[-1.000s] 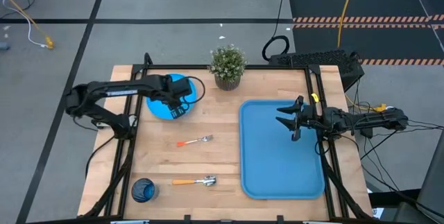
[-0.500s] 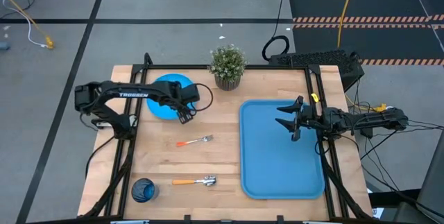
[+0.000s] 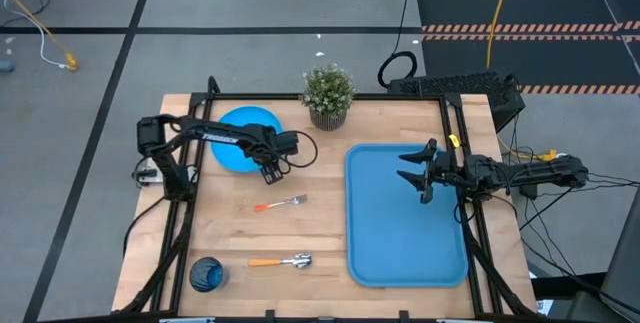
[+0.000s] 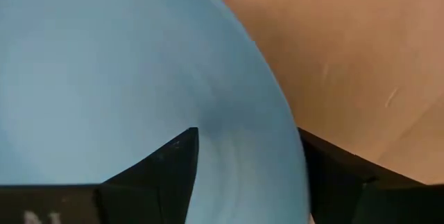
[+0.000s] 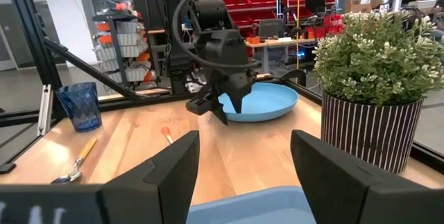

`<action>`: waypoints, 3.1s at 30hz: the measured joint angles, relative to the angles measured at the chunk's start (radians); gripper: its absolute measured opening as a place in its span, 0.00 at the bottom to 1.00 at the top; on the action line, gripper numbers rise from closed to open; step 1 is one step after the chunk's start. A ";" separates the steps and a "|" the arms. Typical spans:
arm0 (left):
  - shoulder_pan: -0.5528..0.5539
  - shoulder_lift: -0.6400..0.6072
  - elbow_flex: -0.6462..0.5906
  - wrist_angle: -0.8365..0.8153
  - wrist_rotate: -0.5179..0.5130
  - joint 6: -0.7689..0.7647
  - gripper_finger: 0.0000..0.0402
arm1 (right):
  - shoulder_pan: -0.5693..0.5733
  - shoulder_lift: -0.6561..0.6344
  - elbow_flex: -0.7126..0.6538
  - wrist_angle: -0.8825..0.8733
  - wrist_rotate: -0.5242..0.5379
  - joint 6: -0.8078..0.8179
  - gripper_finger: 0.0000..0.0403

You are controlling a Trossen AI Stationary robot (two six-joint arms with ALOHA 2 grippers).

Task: Pick and place plate/cup/fork/spoon on tray
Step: Put the blue plate on the top of the blue tray

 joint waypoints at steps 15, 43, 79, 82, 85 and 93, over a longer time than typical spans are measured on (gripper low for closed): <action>0.016 -0.139 0.002 -0.067 -0.019 -0.018 0.04 | 0.000 0.003 0.000 0.001 0.007 -0.003 0.55; -0.380 -0.190 0.440 -0.319 -0.100 0.075 0.02 | 0.000 0.003 0.000 0.011 0.319 0.022 0.55; -0.475 0.394 1.199 -0.266 -0.093 0.407 0.02 | 0.000 0.163 0.588 -0.081 0.611 -0.433 0.57; -0.472 0.412 1.199 -0.223 -0.093 0.425 0.02 | 0.000 0.223 0.653 -0.082 0.627 -0.456 0.57; -0.470 0.457 1.199 -0.188 -0.095 0.446 0.02 | 0.000 0.272 0.701 -0.080 0.635 -0.471 0.57; -0.465 0.520 1.199 -0.006 -0.088 0.480 0.03 | 0.000 0.380 0.762 -0.080 0.673 -0.500 0.57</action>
